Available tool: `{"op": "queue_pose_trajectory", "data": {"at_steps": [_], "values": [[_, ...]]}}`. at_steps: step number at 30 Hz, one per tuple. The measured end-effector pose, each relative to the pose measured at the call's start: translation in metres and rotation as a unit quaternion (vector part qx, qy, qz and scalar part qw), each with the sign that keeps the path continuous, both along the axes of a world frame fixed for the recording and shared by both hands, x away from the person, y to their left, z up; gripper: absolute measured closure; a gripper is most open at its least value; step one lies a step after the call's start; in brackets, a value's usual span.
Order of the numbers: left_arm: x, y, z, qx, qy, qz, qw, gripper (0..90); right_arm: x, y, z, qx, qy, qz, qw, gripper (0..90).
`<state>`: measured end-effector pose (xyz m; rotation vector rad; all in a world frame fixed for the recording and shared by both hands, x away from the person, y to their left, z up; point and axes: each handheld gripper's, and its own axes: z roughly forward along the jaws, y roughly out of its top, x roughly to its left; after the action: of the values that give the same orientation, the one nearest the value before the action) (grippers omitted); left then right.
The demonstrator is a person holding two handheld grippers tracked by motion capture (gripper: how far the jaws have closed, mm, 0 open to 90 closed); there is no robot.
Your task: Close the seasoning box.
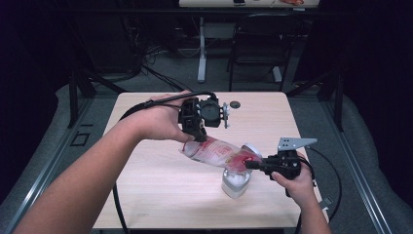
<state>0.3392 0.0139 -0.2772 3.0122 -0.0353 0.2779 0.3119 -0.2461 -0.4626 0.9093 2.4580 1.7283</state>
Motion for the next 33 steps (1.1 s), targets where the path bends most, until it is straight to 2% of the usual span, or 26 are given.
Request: {"op": "queue_pose_trajectory", "data": {"at_steps": [17, 18, 19, 21, 25, 33], "values": [[-0.0001, -0.001, 0.0002, -0.001, 0.004, 0.001, 1.0, 84.4, 0.0004, -0.0002, -0.0003, -0.002, -0.001, 0.0, 1.0, 89.7], [-0.0002, -0.0009, -0.0003, -0.005, 0.003, 0.001, 1.0, 84.4, 0.0005, -0.0002, -0.0004, -0.002, -0.001, 0.0, 1.0, 89.6], [-0.0001, -0.0015, 0.0007, 0.002, 0.0, -0.002, 1.0, 84.4, 0.0005, -0.0003, -0.0005, -0.002, -0.001, 0.0, 1.0, 89.7], [-0.0004, -0.0022, 0.001, 0.003, 0.0, -0.002, 1.0, 84.4, 0.0005, -0.0005, -0.0006, -0.002, -0.001, -0.001, 1.0, 89.7], [-0.0005, -0.0032, 0.0002, -0.004, -0.001, 0.001, 1.0, 84.2, 0.0007, -0.0009, -0.001, -0.002, 0.0, -0.002, 1.0, 89.7], [-0.0005, -0.0052, 0.0011, -0.001, -0.005, -0.001, 1.0, 84.1, 0.0011, -0.002, -0.0015, -0.002, 0.0, -0.004, 1.0, 89.6]]}}
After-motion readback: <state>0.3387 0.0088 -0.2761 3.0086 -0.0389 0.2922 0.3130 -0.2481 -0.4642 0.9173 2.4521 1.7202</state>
